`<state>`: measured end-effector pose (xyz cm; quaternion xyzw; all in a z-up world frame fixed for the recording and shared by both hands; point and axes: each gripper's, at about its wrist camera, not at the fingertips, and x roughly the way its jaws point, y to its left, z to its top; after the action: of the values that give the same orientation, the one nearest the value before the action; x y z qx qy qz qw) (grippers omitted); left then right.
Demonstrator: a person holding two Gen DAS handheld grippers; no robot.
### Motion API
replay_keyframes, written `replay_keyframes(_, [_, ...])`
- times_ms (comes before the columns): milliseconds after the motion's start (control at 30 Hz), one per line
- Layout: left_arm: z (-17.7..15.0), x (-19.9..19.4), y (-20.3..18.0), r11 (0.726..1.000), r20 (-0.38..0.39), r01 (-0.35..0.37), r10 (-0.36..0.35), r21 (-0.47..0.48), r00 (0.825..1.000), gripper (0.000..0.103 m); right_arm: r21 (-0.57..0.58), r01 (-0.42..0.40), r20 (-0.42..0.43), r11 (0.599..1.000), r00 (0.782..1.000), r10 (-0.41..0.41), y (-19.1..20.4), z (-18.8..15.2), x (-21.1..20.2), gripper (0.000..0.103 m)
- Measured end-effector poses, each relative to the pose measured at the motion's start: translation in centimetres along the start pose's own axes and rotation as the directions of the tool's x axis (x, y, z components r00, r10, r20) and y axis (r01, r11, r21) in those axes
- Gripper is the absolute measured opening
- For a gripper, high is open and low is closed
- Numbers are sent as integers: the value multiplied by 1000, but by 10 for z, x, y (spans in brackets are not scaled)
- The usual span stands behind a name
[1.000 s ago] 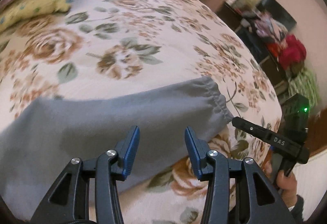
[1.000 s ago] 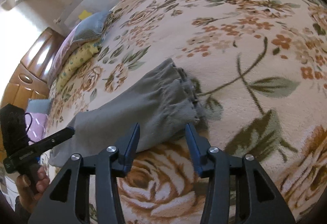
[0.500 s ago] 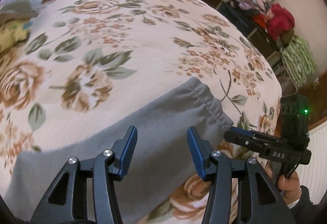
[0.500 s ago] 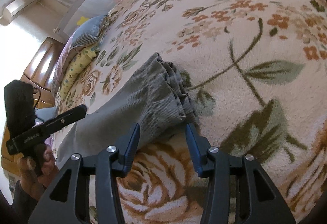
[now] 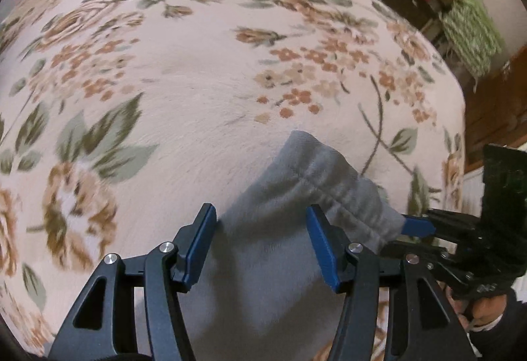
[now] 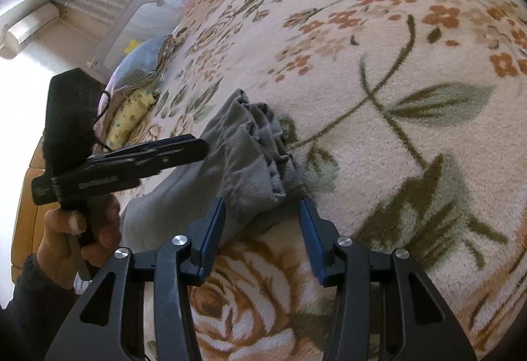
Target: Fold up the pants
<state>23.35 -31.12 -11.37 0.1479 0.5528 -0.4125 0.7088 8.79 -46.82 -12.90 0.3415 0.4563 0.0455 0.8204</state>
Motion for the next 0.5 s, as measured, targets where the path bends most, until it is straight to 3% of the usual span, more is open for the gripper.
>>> replay_keyframes(333, [3,13,4,999,-16,38,-38,15,999,59,-10,-29,18,1000,999,29,2,2,8,52])
replay_keyframes(500, [4,2,7,996,3,89,-89,26,996,59,77,-56,73,995,996,50,-12,1,-6,50])
